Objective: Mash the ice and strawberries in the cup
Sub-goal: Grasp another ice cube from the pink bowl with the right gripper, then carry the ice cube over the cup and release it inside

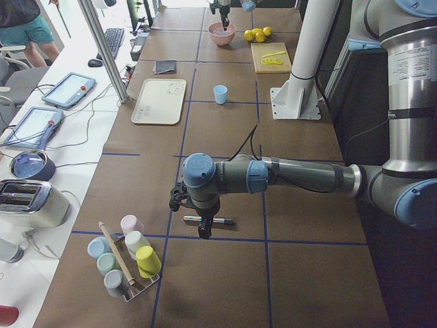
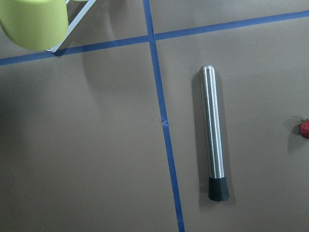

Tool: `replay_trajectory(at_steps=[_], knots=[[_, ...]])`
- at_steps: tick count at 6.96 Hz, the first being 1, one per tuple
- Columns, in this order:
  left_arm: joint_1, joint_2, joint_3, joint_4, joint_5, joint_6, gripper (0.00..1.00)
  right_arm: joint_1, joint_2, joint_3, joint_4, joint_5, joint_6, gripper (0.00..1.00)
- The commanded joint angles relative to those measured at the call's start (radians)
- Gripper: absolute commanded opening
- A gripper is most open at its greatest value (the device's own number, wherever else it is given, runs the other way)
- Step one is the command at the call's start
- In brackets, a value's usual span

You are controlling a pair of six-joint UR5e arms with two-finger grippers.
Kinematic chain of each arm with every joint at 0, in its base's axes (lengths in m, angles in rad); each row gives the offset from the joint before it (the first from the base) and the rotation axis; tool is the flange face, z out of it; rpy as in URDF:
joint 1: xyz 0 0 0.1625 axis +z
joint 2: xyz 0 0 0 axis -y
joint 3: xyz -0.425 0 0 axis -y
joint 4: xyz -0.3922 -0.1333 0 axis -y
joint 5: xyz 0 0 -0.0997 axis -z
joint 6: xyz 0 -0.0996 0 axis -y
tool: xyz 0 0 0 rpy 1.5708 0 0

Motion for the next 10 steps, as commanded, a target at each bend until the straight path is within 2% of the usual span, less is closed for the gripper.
replay_trajectory(at_steps=[1,2,4,5,7,8,10], knots=[[0.001,0.0,-0.001,-0.002,0.0,0.0,1.0,0.015,0.092,0.061,-0.017,0.003,0.089,0.06],[-0.001,0.0,-0.001,-0.003,0.0,0.0,1.0,-0.024,0.182,0.06,-0.013,0.006,0.258,0.03],[-0.001,0.0,-0.018,-0.002,0.0,0.0,1.0,-0.203,0.36,0.055,-0.019,-0.029,0.481,0.07],[0.001,-0.002,-0.024,0.0,0.002,0.0,1.0,-0.286,0.446,0.058,-0.057,-0.094,0.622,0.07],[0.002,-0.002,-0.026,-0.002,0.002,0.0,1.0,-0.472,0.734,0.047,-0.352,-0.28,0.794,0.07],[0.002,-0.002,-0.026,-0.002,0.002,0.0,1.0,-0.532,0.825,0.017,-0.401,-0.335,0.863,0.07],[0.002,-0.002,-0.02,-0.002,0.002,0.0,1.0,-0.629,1.0,-0.125,-0.399,-0.426,0.991,0.08]])
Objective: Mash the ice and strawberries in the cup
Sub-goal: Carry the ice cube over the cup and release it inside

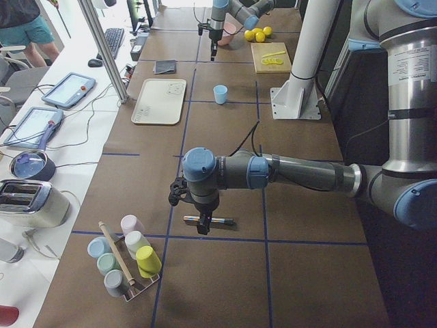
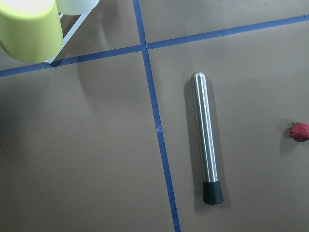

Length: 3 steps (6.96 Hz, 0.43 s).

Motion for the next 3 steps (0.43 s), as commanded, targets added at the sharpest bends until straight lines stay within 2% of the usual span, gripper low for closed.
replay_trajectory(at_steps=[1,2,3], knots=[[0.0,0.0,0.006,0.0,0.0,0.0,1.0,-0.072,0.131,-0.117,-0.001,-0.076,0.098,0.09],[0.0,0.0,0.008,0.002,0.0,0.0,1.0,-0.077,0.129,-0.12,0.004,-0.08,0.101,0.09],[0.002,0.0,0.009,0.002,0.0,0.0,1.0,-0.08,0.118,-0.12,0.004,-0.08,0.094,0.19]])
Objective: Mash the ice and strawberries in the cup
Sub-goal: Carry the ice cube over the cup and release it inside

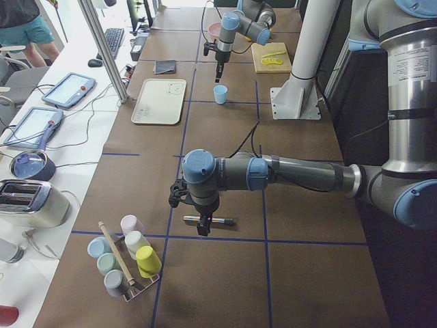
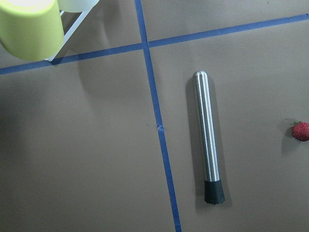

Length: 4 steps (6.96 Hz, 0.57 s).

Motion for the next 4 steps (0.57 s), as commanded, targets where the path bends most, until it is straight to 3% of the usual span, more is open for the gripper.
replay_trajectory(at_steps=[1,2,4], knots=[[-0.001,0.0,0.004,0.001,0.0,0.0,1.0,-0.011,-0.012,-0.004,0.002,-0.006,-0.001,0.84],[-0.001,0.0,0.002,0.001,0.0,0.0,1.0,-0.011,-0.022,0.002,0.002,-0.003,-0.003,0.99],[0.001,0.0,0.004,-0.001,0.0,0.0,1.0,-0.011,-0.024,0.003,0.002,-0.003,-0.001,0.99]])
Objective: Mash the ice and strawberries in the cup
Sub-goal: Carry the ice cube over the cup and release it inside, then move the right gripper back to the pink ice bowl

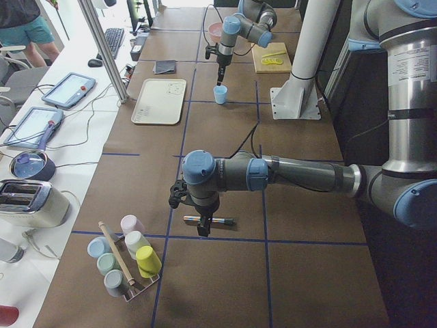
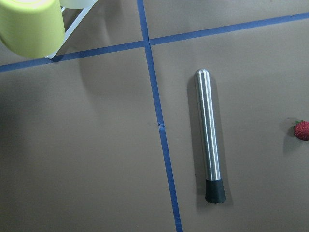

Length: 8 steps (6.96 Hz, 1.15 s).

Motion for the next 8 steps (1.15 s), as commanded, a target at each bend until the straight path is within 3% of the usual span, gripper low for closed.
replay_trajectory(at_steps=[1,3,5,8], knots=[[0.001,0.0,0.002,0.001,0.0,0.0,1.0,0.003,-0.002,0.018,-0.001,0.002,-0.004,0.99],[0.001,0.0,0.005,-0.001,0.0,0.0,1.0,0.135,-0.116,0.104,-0.003,0.088,-0.119,0.99],[0.001,0.0,0.005,0.001,0.0,0.0,1.0,0.373,-0.352,0.241,0.003,0.314,-0.461,1.0],[0.004,0.002,0.001,0.001,0.0,0.0,1.0,0.6,-0.618,0.313,0.003,0.444,-0.857,1.0]])
